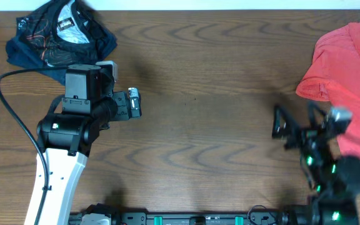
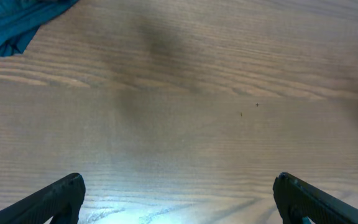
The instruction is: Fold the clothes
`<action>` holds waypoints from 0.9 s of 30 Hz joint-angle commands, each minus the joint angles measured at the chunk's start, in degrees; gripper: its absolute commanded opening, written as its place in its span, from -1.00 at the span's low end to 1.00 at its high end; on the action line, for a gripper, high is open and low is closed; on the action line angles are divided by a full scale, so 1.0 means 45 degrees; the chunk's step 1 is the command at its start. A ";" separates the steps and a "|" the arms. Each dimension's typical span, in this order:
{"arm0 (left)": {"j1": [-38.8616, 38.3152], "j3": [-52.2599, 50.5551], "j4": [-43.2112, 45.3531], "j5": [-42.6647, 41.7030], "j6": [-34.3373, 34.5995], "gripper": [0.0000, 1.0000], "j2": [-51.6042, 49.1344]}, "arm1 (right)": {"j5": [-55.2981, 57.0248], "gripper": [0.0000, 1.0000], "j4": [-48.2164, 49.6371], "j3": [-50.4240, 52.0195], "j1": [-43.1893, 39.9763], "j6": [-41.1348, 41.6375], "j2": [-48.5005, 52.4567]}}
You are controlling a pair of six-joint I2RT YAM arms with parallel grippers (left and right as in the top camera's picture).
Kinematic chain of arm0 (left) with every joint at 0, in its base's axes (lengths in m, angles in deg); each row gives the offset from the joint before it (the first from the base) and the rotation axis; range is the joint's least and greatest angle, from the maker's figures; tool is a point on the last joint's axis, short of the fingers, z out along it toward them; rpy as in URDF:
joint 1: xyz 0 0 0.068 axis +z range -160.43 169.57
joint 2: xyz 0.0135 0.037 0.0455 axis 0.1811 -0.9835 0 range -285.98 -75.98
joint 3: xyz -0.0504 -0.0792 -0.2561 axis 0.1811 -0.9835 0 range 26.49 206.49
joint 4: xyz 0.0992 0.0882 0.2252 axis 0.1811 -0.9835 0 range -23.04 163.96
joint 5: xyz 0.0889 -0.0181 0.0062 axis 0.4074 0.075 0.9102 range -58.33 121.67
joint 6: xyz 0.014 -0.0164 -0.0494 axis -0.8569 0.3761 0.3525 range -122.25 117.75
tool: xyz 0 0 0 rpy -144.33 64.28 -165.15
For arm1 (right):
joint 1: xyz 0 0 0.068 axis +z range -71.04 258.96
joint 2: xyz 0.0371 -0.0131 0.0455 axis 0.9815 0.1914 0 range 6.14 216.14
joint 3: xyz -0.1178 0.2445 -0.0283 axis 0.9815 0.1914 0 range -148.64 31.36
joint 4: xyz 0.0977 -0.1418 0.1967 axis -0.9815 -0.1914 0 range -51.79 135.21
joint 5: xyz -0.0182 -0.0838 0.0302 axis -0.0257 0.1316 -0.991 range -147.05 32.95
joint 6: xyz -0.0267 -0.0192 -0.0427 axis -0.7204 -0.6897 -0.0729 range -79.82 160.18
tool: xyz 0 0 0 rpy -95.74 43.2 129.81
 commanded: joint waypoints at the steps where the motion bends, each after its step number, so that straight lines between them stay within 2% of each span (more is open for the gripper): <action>1: -0.0053 0.0228 -0.0053 0.0112 -0.0112 0.96 0.0063 | 0.1549 0.98 -0.0758 -0.1821 -0.0209 -0.1064 0.3181; 6: -0.0053 0.0228 -0.0539 0.0112 -0.0112 0.96 0.0063 | 0.1821 0.99 -0.2764 -0.5416 -0.0510 -0.2074 0.8490; 10: -0.0053 0.0228 -0.0976 0.0112 -0.0112 0.96 0.0063 | 0.3128 0.99 -0.2900 -0.7393 -0.0709 -0.2205 1.1914; 16: -0.0053 0.0228 -0.1297 0.0117 -0.0112 0.96 0.0063 | 0.3560 0.98 -0.3823 -0.8990 -0.1107 -0.2924 1.5431; 21: -0.0053 0.0228 -0.1350 0.0112 -0.0112 0.96 0.0063 | 0.3721 0.84 -0.3944 -0.9496 -0.1486 -0.2919 1.6946; 27: -0.0053 0.0228 -0.1350 0.0112 -0.0112 0.96 0.0063 | 0.3944 0.80 -0.3857 -0.9505 -0.1851 -0.2924 1.7660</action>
